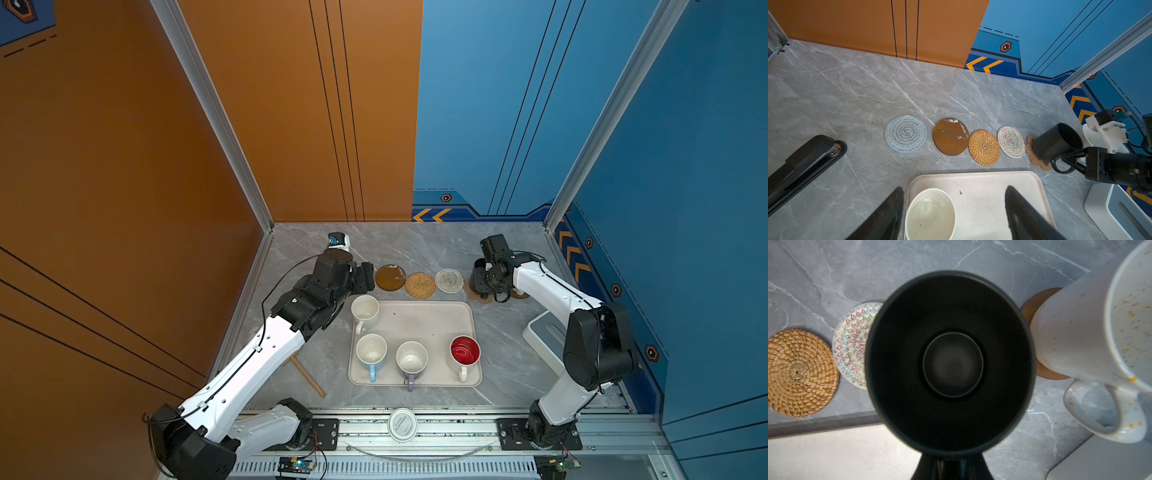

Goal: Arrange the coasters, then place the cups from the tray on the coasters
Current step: 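Lower the held black mug onto the cork paw-print coaster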

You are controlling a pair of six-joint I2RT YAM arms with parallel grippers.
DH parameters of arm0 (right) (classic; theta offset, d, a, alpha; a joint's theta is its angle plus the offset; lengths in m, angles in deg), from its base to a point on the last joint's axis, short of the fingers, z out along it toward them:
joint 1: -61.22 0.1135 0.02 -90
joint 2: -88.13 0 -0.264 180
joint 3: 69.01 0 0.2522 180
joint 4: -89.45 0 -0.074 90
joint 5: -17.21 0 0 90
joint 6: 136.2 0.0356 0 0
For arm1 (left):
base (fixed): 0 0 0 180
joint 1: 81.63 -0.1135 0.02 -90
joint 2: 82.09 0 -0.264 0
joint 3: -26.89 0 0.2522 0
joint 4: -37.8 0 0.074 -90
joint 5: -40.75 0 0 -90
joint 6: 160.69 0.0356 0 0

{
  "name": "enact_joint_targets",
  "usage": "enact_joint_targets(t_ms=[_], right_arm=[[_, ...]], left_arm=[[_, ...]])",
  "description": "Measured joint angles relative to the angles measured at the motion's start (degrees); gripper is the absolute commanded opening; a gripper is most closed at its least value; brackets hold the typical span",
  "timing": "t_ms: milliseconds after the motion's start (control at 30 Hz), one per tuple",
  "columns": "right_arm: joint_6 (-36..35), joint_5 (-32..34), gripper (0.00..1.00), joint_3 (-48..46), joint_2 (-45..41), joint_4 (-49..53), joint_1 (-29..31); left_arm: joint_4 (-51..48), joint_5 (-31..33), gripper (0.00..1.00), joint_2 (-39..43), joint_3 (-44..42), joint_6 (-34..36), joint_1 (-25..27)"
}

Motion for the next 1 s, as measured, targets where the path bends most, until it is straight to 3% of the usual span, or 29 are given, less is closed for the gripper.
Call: enact_joint_targets(t_ms=[1000], right_arm=[[-1.5, 0.5, 0.01, -0.1, 1.8, -0.5, -0.7]], left_arm=[[0.0, 0.9, 0.78, 0.5, 0.0, 0.0, 0.4]])
